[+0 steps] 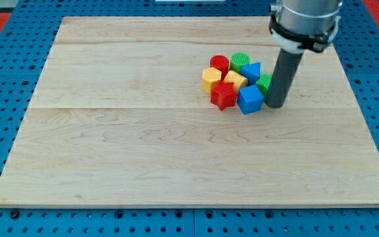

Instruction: Separate green star from the group of blocks

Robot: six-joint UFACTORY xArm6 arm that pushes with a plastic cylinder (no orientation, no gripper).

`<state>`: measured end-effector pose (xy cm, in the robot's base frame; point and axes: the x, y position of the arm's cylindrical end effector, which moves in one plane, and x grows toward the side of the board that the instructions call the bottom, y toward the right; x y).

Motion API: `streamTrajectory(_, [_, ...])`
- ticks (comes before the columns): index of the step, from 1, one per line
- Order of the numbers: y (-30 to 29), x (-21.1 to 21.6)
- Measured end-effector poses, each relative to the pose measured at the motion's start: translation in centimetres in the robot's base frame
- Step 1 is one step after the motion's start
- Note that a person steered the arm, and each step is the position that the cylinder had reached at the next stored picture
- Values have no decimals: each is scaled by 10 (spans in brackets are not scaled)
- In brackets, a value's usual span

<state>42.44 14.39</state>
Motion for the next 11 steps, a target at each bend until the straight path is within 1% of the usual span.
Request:
streamTrajectory(3, [-11,-96])
streamTrajectory(4, [-19,-118])
streamTrajectory(5, [-19,-132])
streamTrajectory(6, [-19,-158])
streamTrajectory(7, [-19,-176])
streamTrajectory(8, [-5,-177])
streamTrajectory(9, [0,-197])
streamTrajectory(10, [-1,-232])
streamTrajectory(11, [-14,-232])
